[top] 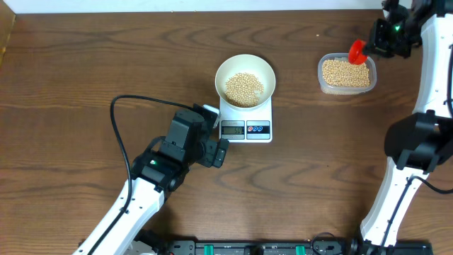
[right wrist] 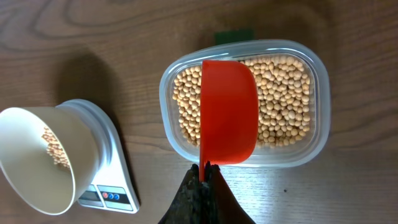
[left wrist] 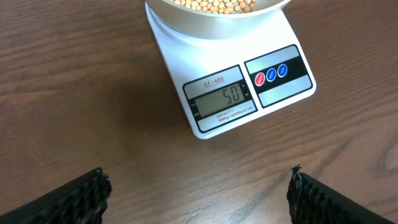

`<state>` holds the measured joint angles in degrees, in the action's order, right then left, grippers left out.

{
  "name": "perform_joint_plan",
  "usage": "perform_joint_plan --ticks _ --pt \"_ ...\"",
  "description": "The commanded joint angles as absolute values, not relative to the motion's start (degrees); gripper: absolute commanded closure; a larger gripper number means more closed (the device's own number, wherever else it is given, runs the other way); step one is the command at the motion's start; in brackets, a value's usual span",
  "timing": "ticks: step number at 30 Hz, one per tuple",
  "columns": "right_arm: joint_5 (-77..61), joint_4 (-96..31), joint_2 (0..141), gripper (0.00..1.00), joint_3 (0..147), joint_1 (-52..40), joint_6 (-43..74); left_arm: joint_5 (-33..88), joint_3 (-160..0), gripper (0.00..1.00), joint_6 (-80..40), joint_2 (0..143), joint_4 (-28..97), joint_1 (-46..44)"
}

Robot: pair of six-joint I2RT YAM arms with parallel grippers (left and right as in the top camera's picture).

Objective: Scoop item into bowl and weigh 50g on scale

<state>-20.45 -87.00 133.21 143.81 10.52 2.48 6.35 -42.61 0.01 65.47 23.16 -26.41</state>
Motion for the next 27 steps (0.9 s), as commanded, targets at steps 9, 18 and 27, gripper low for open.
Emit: perform_joint_plan --ticks 9,18,27 --pt "-17.8 -86.7 130.2 0.98 143.5 10.1 0.3 6.9 -43.0 0.07 0.2 65.3 23.3 -26.5" --pt "-13.8 -88.4 126.2 0.99 143.5 10.0 -0.3 6.9 -43.0 0.07 0.2 65.3 23.3 -26.5" --pt "-14.5 -90.1 125.2 0.98 143.5 10.0 -2.0 6.9 -43.0 0.07 0.2 65.3 23.3 -26.5"
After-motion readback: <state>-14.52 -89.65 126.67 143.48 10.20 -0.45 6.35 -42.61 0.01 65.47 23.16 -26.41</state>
